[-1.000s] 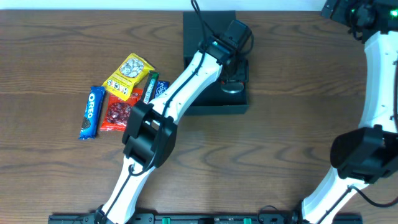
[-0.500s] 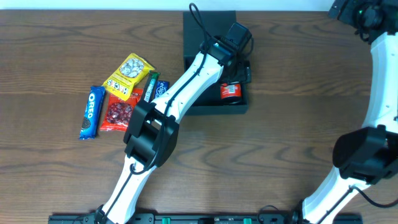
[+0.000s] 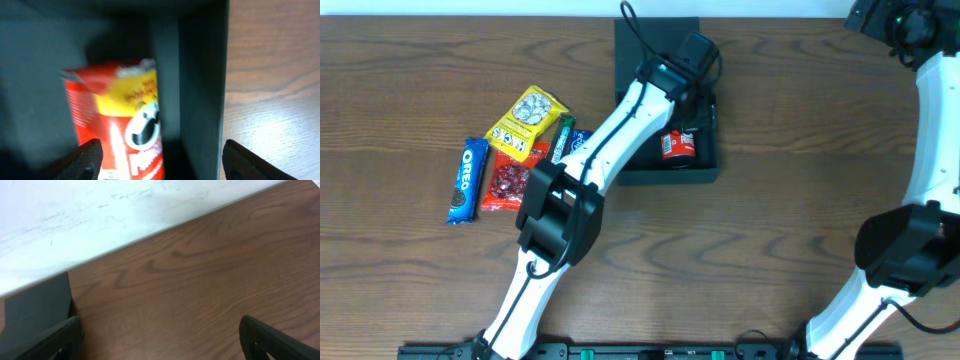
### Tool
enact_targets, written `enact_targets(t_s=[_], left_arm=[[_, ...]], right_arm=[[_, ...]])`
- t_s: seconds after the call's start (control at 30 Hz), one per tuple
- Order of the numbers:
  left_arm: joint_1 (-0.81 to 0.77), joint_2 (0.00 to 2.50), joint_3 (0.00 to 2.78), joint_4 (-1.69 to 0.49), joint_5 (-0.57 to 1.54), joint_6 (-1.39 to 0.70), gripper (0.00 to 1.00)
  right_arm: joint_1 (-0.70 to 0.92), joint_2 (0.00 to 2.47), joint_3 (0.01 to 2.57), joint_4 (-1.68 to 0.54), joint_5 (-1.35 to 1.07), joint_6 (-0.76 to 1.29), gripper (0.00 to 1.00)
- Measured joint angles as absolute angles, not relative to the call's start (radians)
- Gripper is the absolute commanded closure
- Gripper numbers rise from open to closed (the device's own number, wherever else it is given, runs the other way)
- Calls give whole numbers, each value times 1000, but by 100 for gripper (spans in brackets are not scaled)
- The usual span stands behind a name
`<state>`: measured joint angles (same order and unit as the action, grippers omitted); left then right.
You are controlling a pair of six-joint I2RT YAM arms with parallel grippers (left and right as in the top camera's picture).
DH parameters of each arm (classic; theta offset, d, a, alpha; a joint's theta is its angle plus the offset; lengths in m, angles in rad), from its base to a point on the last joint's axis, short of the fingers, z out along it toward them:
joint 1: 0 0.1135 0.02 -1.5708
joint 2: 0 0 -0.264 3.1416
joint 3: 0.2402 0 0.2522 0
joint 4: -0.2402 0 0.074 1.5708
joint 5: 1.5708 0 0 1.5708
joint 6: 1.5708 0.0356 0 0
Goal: Pack container
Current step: 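Lower the Pringles can into the black box and release, then move the left gripper to the yellow Hacks bag and grasp it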
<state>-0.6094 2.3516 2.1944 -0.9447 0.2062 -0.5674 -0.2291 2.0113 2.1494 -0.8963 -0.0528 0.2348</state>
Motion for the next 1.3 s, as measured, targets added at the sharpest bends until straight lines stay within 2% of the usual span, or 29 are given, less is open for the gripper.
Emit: enact_targets(t_s=[0.27,0.47,0.8,0.97,1.2,1.3], left_arm=[[-538,2287,2274,-1035,105,-487,19],[-424,2192,2289,-1108,-30,-330,14],[-192,2183,2284,-1206,-29,-171,17],[-110,2183,2206,-1173,-22,-69,13],[-40,2183,2027,-1042,-10,73,2],[-39,2183,1930,-953,-7,138,5]], right_arm=[[-229,2011,2149,-897,-53,235,1],[-229,2011,2149,-902,-54,235,1],[-229,2011,2149,-916,-56,235,1],[-217,2011,2149,-916,-56,235,1],[-200,2011,2149,-916,-56,235,1],[-197,2011,2149,-917,-56,235,1]])
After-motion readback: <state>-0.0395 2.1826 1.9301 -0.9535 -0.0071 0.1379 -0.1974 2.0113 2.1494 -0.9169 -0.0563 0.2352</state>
